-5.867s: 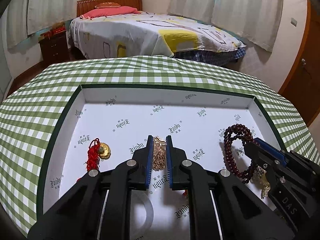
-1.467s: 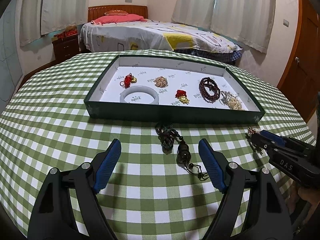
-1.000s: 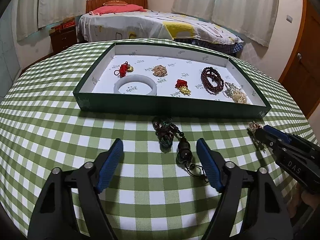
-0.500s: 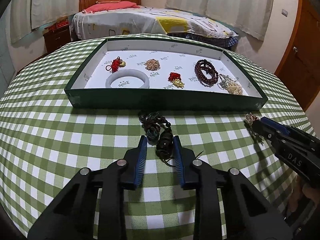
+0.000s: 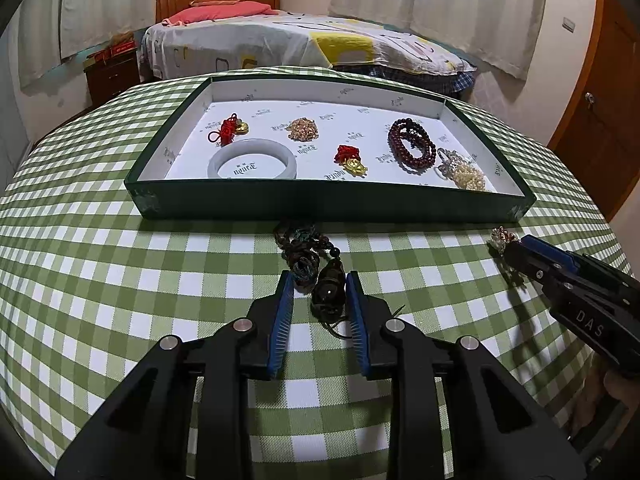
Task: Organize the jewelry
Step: 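Lift the black pendant with the left tool while the right tool lifts the gold pearl brooch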
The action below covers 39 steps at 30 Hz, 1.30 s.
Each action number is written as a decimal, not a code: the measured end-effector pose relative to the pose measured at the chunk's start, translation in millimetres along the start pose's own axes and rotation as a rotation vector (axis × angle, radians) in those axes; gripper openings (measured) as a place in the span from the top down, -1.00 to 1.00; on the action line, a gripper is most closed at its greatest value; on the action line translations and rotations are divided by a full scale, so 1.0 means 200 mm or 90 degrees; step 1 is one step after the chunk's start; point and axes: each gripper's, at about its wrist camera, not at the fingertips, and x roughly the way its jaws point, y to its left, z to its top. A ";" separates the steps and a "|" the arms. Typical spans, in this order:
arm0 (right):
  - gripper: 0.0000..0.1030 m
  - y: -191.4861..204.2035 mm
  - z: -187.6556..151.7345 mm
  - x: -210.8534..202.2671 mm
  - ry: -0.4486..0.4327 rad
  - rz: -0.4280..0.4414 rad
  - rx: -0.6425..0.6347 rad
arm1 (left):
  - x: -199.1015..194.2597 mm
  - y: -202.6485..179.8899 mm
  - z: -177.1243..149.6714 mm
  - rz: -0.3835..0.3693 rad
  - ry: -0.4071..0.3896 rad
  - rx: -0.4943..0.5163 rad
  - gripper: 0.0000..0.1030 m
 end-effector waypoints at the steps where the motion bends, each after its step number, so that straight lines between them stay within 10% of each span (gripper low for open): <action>1: 0.48 0.00 0.00 0.00 0.000 0.000 0.000 | 0.00 0.00 0.00 0.000 0.000 0.000 0.52; 39: 0.77 0.01 0.00 -0.07 -0.033 0.003 0.008 | -0.07 0.01 -0.01 -0.010 -0.025 0.004 0.67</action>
